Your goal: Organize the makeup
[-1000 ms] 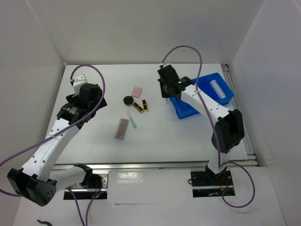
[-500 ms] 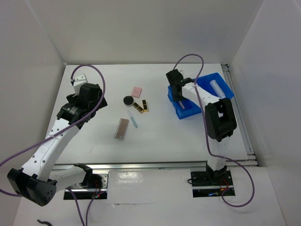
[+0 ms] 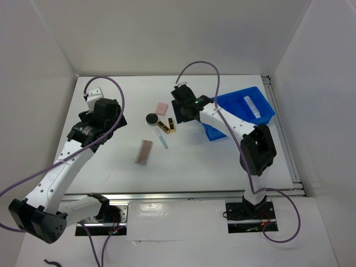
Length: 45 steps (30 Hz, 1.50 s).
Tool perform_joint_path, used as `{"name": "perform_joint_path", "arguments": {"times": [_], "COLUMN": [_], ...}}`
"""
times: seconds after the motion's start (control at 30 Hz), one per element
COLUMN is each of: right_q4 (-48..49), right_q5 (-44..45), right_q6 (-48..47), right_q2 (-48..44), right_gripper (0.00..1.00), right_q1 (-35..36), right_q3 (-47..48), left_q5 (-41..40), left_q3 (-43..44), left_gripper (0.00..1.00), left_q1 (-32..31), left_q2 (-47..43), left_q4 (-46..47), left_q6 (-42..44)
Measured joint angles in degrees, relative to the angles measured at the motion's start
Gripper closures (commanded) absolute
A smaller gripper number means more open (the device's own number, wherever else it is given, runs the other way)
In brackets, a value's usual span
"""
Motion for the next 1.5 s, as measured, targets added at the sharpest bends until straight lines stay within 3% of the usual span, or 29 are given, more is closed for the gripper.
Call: {"name": "perform_joint_path", "arguments": {"times": [0.27, 0.57, 0.63, 0.8, 0.9, 1.07, 1.3, 1.5], "right_q4": [0.3, 0.4, 0.8, 1.5, 1.8, 3.8, 4.0, 6.0], "right_q5": [-8.0, -10.2, -10.4, -10.4, -10.6, -13.8, -14.2, -7.7], "right_q6": [2.8, 3.5, 3.5, 3.2, 2.7, -1.5, -5.9, -6.5], "right_q2": [7.8, 19.7, 20.2, 20.9, 20.9, 18.2, 7.0, -4.3], "right_gripper": [0.38, 0.41, 0.44, 0.77, 0.85, 0.88, 0.89, 0.89], "right_q1": [12.4, 13.5, 13.5, 13.5, 13.6, 14.3, 15.0, 5.2], "right_q3": [4.2, 7.0, 8.0, 8.7, 8.6, 5.1, 3.6, -0.2], "left_q5": [-0.8, -1.7, -1.9, -2.2, -2.3, -2.1, -1.7, -1.4], "left_q3": [0.0, 0.0, 0.0, 0.0, 0.0, 0.0, 0.0, -0.1], "left_gripper": [0.0, 0.0, 0.0, 0.0, 0.0, 0.0, 0.0, 0.0], "left_q1": [0.0, 0.0, 0.0, 0.0, 0.0, 0.0, 0.0, 0.0], "left_q2": [-1.0, -2.0, -2.0, -2.1, -2.2, -2.3, -2.3, -2.3], "left_q4": [-0.1, -0.1, -0.1, -0.2, -0.2, -0.1, 0.0, 0.1], "left_q6": [-0.2, -0.2, -0.2, -0.2, -0.2, -0.2, 0.2, 1.0]}}
